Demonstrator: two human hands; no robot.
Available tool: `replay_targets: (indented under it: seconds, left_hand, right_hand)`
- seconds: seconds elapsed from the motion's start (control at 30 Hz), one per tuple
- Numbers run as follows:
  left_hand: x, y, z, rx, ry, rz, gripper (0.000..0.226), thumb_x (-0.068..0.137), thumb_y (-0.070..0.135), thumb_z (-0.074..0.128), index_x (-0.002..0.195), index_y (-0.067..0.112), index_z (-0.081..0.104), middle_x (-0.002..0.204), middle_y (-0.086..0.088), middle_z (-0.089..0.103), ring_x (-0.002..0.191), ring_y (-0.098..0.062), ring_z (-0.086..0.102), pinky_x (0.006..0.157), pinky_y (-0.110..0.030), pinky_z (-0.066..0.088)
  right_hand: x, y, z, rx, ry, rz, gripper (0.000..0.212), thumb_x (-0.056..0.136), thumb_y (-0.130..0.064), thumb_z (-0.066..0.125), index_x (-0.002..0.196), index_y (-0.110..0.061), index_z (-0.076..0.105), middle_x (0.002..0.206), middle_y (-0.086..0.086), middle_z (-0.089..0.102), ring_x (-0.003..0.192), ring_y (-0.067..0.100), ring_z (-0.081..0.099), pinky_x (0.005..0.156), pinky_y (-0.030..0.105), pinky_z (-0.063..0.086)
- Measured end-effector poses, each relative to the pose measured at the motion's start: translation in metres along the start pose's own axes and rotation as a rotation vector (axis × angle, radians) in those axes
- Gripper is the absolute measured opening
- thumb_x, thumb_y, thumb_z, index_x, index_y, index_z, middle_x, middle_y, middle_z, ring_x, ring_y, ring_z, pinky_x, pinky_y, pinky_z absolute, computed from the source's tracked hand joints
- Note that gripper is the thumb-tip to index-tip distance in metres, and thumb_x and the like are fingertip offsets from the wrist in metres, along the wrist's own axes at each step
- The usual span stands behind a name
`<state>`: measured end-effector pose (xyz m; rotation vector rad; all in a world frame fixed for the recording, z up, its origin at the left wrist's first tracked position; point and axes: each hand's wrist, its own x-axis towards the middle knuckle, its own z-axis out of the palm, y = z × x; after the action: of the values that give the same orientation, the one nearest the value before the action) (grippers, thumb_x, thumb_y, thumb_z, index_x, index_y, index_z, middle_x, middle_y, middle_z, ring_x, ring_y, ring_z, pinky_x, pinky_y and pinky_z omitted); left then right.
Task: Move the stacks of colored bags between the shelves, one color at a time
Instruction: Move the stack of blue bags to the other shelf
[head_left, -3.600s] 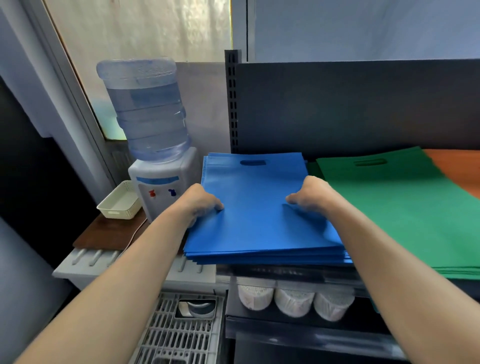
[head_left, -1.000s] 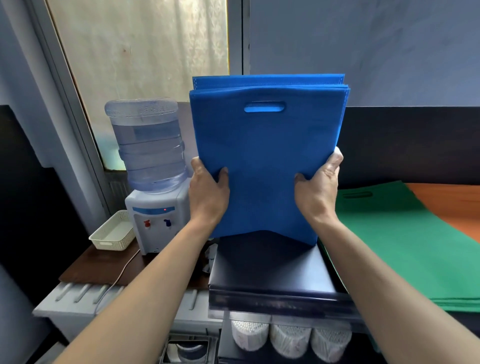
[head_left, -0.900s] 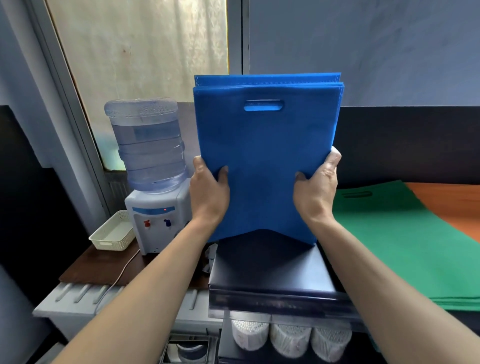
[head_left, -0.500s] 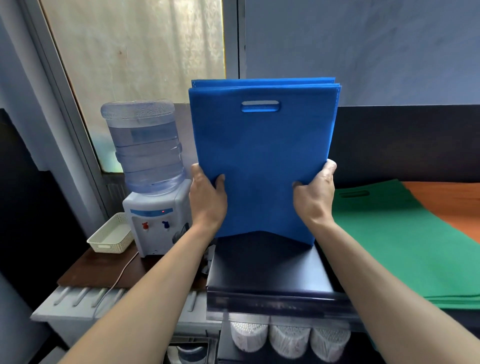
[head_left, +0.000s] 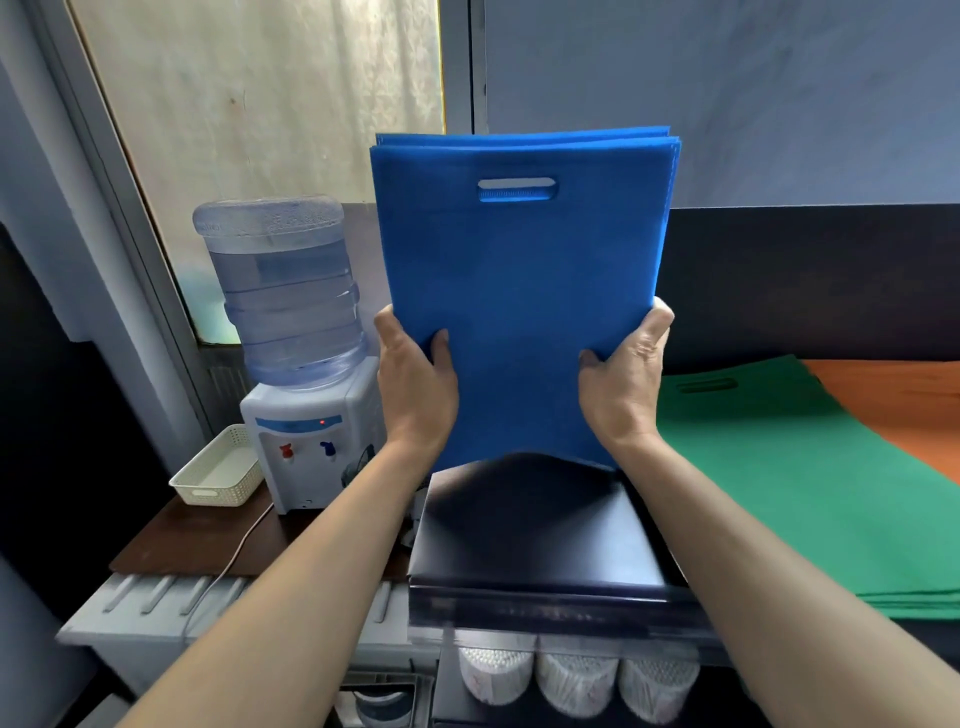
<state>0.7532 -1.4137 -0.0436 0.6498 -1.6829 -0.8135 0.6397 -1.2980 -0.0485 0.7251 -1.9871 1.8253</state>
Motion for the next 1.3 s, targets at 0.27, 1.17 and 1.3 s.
replay_targets:
  seconds: [0.27, 1.17, 1.3]
  left_hand:
    - [-0.005, -0.01, 0.001, 0.019, -0.037, -0.051, 0.027, 0.092, 0.013, 0.053, 0.111, 0.006, 0.036, 0.11, -0.002, 0.052, 0.094, -0.016, 0.049, 0.076, -0.022, 0.038]
    - [0.024, -0.022, -0.025, 0.72, -0.805, -0.316, 0.015, 0.085, 0.013, 0.063, 0.088, 0.003, 0.052, 0.091, -0.011, 0.053, 0.081, -0.025, 0.05, 0.065, -0.03, 0.04]
    - [0.016, -0.041, -0.024, 0.708, -0.819, -0.386, 0.02, 0.086, 0.021, 0.064, 0.086, 0.005, 0.052, 0.09, -0.009, 0.054, 0.08, -0.025, 0.05, 0.066, -0.029, 0.039]
  right_hand:
    - [-0.005, 0.007, -0.003, 0.013, -0.066, 0.135, 0.045, 0.072, 0.008, 0.044, 0.1, -0.02, 0.026, 0.108, 0.003, 0.043, 0.089, 0.022, 0.046, 0.07, 0.03, 0.038]
    - [0.001, -0.006, -0.013, -0.726, -0.789, 0.437, 0.067, 0.078, -0.005, 0.068, 0.135, 0.002, 0.032, 0.129, 0.022, 0.049, 0.117, 0.036, 0.05, 0.09, 0.036, 0.042]
    - [-0.01, 0.0, -0.017, -0.829, -0.889, 0.432, 0.045, 0.083, -0.015, 0.068, 0.119, 0.0, 0.044, 0.122, 0.017, 0.055, 0.093, 0.025, 0.05, 0.074, 0.028, 0.039]
